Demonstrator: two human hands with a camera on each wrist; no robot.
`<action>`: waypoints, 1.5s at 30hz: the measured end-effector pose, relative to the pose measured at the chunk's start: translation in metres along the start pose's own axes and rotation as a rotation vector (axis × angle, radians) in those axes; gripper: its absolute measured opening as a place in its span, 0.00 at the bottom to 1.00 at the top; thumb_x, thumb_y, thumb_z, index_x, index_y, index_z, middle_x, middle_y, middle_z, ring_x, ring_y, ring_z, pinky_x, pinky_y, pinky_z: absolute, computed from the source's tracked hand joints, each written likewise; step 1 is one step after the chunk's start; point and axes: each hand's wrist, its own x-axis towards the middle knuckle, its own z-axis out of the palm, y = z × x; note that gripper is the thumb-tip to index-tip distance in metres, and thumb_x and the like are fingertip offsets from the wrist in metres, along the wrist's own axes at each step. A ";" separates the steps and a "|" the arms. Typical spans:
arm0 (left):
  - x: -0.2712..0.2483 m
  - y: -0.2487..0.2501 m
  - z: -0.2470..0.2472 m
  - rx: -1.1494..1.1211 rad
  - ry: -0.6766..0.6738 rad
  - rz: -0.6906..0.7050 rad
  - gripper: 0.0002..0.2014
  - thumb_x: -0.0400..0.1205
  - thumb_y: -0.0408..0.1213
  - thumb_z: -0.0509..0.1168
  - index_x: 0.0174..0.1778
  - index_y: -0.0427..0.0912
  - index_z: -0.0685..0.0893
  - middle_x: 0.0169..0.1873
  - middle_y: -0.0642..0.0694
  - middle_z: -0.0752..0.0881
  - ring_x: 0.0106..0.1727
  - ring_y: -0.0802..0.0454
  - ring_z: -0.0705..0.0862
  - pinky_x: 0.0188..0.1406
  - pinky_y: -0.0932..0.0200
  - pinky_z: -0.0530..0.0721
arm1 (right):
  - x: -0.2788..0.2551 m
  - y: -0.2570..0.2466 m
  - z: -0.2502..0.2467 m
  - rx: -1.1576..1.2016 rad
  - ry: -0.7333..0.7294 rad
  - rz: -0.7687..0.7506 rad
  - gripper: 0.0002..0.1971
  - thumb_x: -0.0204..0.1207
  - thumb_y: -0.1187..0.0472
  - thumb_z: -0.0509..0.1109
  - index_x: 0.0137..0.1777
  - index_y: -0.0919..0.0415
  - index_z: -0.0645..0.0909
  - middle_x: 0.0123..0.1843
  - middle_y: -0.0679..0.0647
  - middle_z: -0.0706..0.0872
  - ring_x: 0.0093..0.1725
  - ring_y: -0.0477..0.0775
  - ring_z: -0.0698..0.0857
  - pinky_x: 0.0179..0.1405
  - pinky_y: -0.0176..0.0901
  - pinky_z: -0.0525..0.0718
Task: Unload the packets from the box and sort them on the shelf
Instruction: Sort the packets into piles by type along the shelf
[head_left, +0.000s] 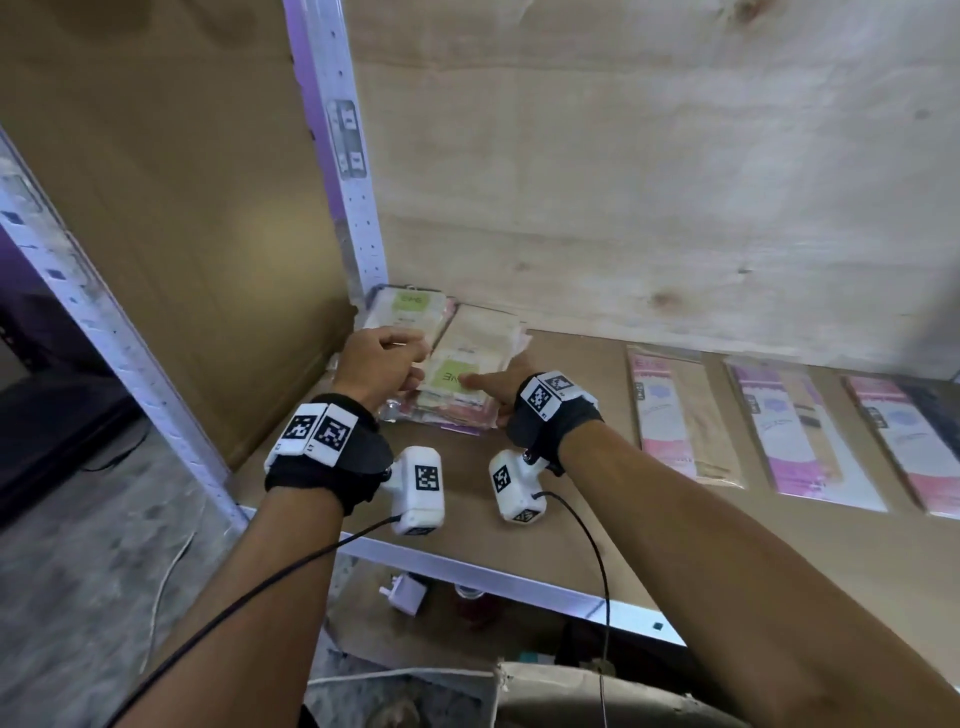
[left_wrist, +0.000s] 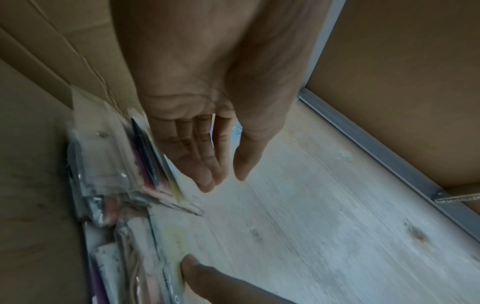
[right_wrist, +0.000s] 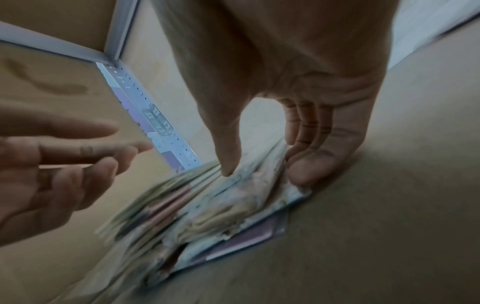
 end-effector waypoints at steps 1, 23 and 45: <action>0.000 0.000 0.000 0.001 -0.001 -0.004 0.10 0.81 0.31 0.71 0.58 0.37 0.88 0.42 0.40 0.89 0.33 0.49 0.85 0.39 0.57 0.87 | 0.003 0.001 0.001 -0.010 0.007 -0.001 0.47 0.59 0.39 0.84 0.69 0.70 0.71 0.54 0.63 0.85 0.56 0.64 0.87 0.60 0.64 0.86; -0.048 0.029 0.087 0.477 -0.193 0.556 0.10 0.73 0.43 0.79 0.47 0.57 0.88 0.51 0.48 0.83 0.59 0.46 0.80 0.65 0.49 0.78 | -0.139 0.048 -0.159 0.699 -0.123 -0.145 0.09 0.84 0.58 0.66 0.59 0.62 0.78 0.42 0.60 0.86 0.30 0.51 0.76 0.24 0.36 0.70; -0.069 0.010 0.155 -0.190 -0.469 -0.025 0.16 0.80 0.41 0.74 0.64 0.44 0.88 0.55 0.50 0.93 0.59 0.50 0.90 0.52 0.58 0.88 | -0.150 0.162 -0.175 0.474 -0.243 -0.138 0.10 0.81 0.63 0.71 0.58 0.65 0.76 0.59 0.64 0.86 0.47 0.58 0.88 0.35 0.37 0.88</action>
